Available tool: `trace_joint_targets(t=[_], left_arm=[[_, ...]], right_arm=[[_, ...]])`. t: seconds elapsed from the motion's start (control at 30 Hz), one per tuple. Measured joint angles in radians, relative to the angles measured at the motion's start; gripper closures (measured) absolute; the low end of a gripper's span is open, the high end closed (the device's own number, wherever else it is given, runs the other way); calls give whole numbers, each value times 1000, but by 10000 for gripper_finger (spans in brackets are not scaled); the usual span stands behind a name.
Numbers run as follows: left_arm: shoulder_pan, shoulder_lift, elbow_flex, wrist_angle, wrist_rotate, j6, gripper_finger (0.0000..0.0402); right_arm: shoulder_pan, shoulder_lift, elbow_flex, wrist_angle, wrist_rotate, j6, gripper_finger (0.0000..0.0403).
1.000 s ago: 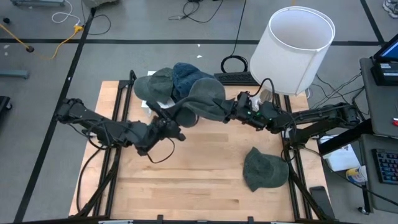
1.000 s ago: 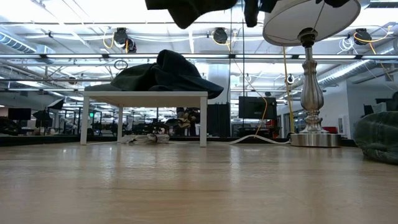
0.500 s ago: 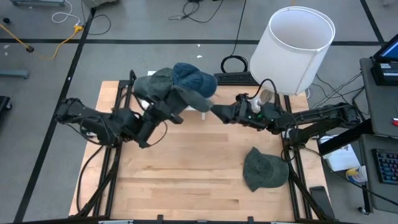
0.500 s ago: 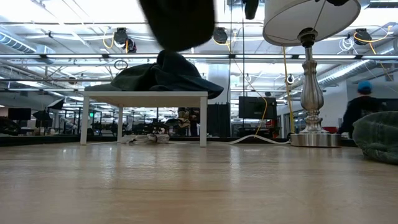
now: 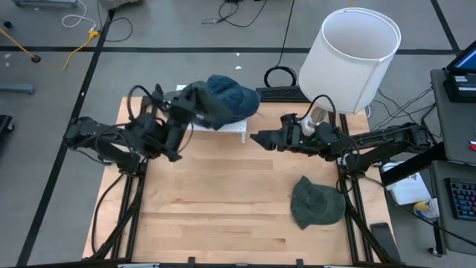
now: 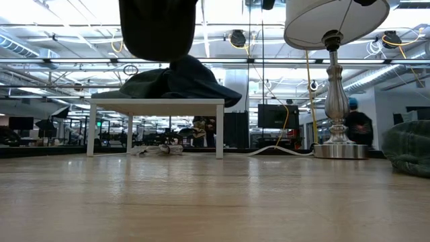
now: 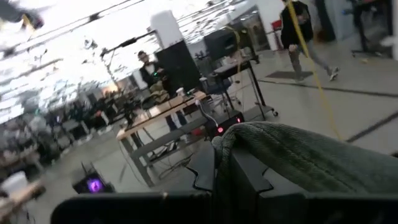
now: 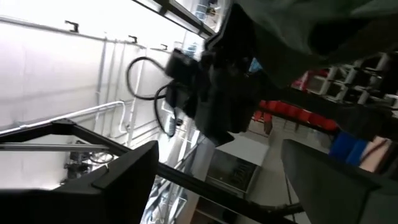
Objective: Pick & Place hat
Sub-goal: Stack the left gray cap on the gray cap on the shelf
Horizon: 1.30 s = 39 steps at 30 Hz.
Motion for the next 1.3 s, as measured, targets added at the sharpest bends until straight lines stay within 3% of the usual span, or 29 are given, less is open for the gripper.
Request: trace_joint_targets(t=[0.23,0.37,0.5,0.73,0.93,1.1,1.2,1.3], left_arm=[[72,0,0,131,14,-43,385],[93,0,0,161,110,-67,385],[51,-13,0,162,138,-81,385],[-108,-41,2,157,33,28,385],[-226,-75,60,-20,-21,11,385],[-207,-76,210,-224,-14,9,385],[-187,-77,299,-408,52,35,385],[-177,-74,385,-540,184,26,385]], right_arm=[[0,0,0,74,0,2,72],[0,0,0,88,0,2,72],[0,0,0,88,-1,70,71],[-2,0,0,87,-37,144,71],[-2,0,0,85,-56,181,71],[-3,0,0,85,-80,186,71],[-3,0,0,85,-81,187,71],[-3,0,0,86,-81,187,71]])
